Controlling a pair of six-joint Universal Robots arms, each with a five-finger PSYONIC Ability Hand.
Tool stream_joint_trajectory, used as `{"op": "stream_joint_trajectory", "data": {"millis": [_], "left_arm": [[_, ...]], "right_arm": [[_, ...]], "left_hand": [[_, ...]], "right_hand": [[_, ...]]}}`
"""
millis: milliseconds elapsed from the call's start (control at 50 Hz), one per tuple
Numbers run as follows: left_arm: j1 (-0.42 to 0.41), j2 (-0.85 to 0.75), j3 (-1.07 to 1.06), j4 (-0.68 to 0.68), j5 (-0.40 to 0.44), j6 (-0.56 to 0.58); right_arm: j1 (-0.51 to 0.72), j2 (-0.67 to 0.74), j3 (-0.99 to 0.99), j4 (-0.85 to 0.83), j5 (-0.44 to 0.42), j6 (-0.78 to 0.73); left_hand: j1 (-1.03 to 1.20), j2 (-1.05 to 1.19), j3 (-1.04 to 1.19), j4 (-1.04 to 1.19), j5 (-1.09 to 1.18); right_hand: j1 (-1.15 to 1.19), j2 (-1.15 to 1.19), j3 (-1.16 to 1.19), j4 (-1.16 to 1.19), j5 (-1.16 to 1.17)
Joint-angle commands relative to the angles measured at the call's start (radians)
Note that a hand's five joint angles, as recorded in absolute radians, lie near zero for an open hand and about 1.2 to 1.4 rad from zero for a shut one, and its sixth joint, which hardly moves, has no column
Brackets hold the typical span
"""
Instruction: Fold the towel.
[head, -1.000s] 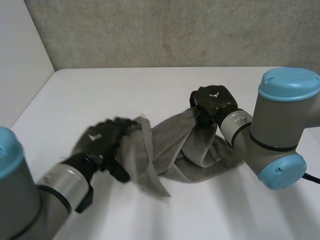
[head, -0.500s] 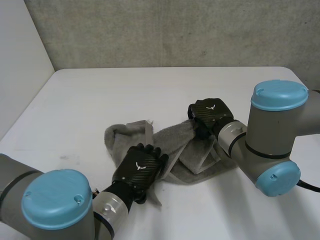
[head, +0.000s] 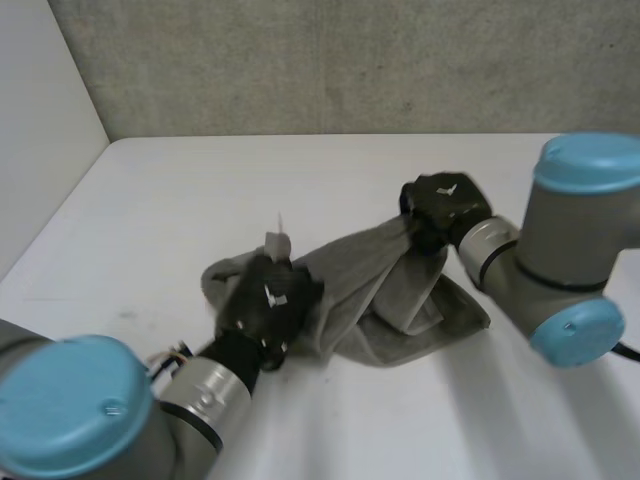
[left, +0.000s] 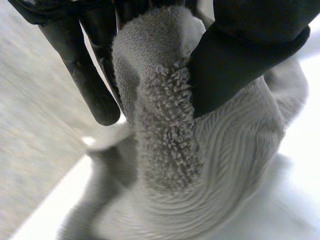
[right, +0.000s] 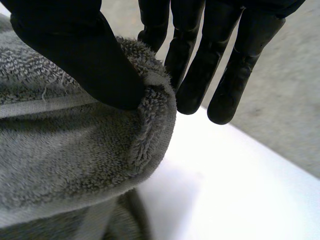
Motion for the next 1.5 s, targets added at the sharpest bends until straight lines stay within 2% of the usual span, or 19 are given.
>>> {"op": "stream_joint_trajectory", "data": {"millis": [20, 60, 80, 120, 180, 220, 240, 280, 400, 440, 620, 760, 900, 940, 1000, 1120, 1240, 1380, 1500], "left_arm": [[0.078, 0.252, 0.029, 0.008, -0.003, -0.088], [0.136, 0.346, 0.057, 0.011, -0.006, -0.235], [0.137, 0.346, 0.057, 0.011, -0.006, -0.236], [0.214, 0.39, 0.083, 0.003, -0.01, -0.413], [0.259, 0.401, 0.094, -0.006, -0.015, -0.492], [0.336, 0.403, 0.109, -0.049, -0.02, -0.6], [0.336, 0.403, 0.109, -0.049, -0.02, -0.601], [0.412, 0.392, 0.124, -0.122, -0.017, -0.645], [0.459, 0.323, 0.129, -0.21, -0.009, -0.647], [0.454, 0.221, 0.131, -0.243, -0.007, -0.644], [0.434, -0.007, 0.19, -0.283, 0.039, -0.639], [0.431, -0.137, 0.418, -0.28, 0.062, -0.641], [0.431, -0.143, 0.746, -0.227, 0.06, -0.648], [0.43, -0.14, 0.834, -0.184, 0.059, -0.656], [0.431, -0.128, 0.913, -0.118, 0.056, -0.662], [0.436, -0.105, 0.847, -0.104, 0.059, -0.7], [0.45, -0.067, 0.623, -0.102, 0.083, -0.72], [0.456, -0.057, 0.285, -0.092, 0.235, -0.714], [0.457, -0.099, 0.158, -0.093, 0.252, -0.665]], "right_arm": [[-0.04, -0.094, -0.057, 0.13, -0.026, -0.072], [-0.038, -0.118, -0.068, 0.17, -0.04, -0.101], [-0.034, -0.147, -0.075, 0.205, -0.055, -0.132], [-0.031, -0.178, -0.08, 0.238, -0.069, -0.167], [-0.028, -0.229, -0.081, 0.291, -0.075, -0.236], [-0.026, -0.252, -0.081, 0.31, -0.069, -0.269], [-0.024, -0.28, -0.081, 0.328, -0.066, -0.305], [-0.024, -0.307, -0.08, 0.346, -0.064, -0.334], [-0.023, -0.318, -0.075, 0.435, -0.066, -0.404], [-0.021, -0.307, -0.074, 0.448, -0.064, -0.414], [0.006, -0.108, -0.11, 0.46, -0.06, -0.466], [0.014, 0.055, -0.256, 0.423, -0.027, -0.445], [0.014, 0.071, -0.417, 0.057, 0.04, -0.362], [0.005, -0.01, -0.417, -0.24, 0.052, -0.312], [0.005, -0.084, -0.37, -0.38, 0.052, -0.292], [0.003, -0.14, -0.292, -0.336, 0.031, -0.288], [0.002, -0.14, -0.178, -0.037, -0.06, -0.304], [-0.004, -0.051, -0.042, 0.344, -0.09, -0.376], [-0.004, 0.014, 0.04, 0.282, -0.098, -0.356]], "left_hand": [[0.222, 0.182, 0.191, 0.183, 0.208], [0.222, 0.182, 0.191, 0.183, 0.208], [0.222, 0.182, 0.191, 0.183, 0.208], [0.222, 0.182, 0.191, 0.183, 0.208], [0.222, 0.182, 0.191, 0.183, 0.208], [0.222, 0.182, 0.191, 0.183, 0.208], [0.222, 0.182, 0.191, 0.183, 0.208], [0.222, 0.182, 0.191, 0.183, 0.208], [0.222, 0.182, 0.191, 0.183, 0.208], [0.222, 0.182, 0.191, 0.183, 0.208], [0.222, 0.182, 0.191, 0.183, 0.208], [0.222, 0.182, 0.191, 0.183, 0.208], [0.222, 0.182, 0.191, 0.183, 0.208], [0.222, 0.182, 0.191, 0.183, 0.208], [0.222, 0.182, 0.191, 0.183, 0.208], [0.222, 0.182, 0.191, 0.183, 0.208], [0.222, 0.182, 0.191, 0.183, 0.208], [0.222, 0.182, 0.191, 0.183, 0.208], [0.222, 0.182, 0.191, 0.183, 0.208]], "right_hand": [[0.014, 0.186, 0.181, 0.179, 0.19], [0.014, 0.186, 0.181, 0.179, 0.19], [0.014, 0.186, 0.181, 0.179, 0.19], [0.014, 0.186, 0.181, 0.179, 0.19], [0.014, 0.186, 0.181, 0.179, 0.19], [0.014, 0.186, 0.181, 0.179, 0.19], [0.014, 0.186, 0.181, 0.179, 0.19], [0.014, 0.186, 0.181, 0.179, 0.19], [0.014, 0.186, 0.181, 0.179, 0.19], [0.014, 0.186, 0.181, 0.179, 0.19], [0.014, 0.186, 0.181, 0.179, 0.19], [0.014, 0.186, 0.181, 0.179, 0.19], [0.014, 0.186, 0.181, 0.179, 0.19], [0.014, 0.186, 0.181, 0.179, 0.19], [0.014, 0.186, 0.181, 0.179, 0.19], [0.014, 0.186, 0.181, 0.179, 0.19], [0.014, 0.186, 0.181, 0.179, 0.19], [0.014, 0.186, 0.181, 0.179, 0.19], [0.014, 0.186, 0.181, 0.179, 0.19]]}}
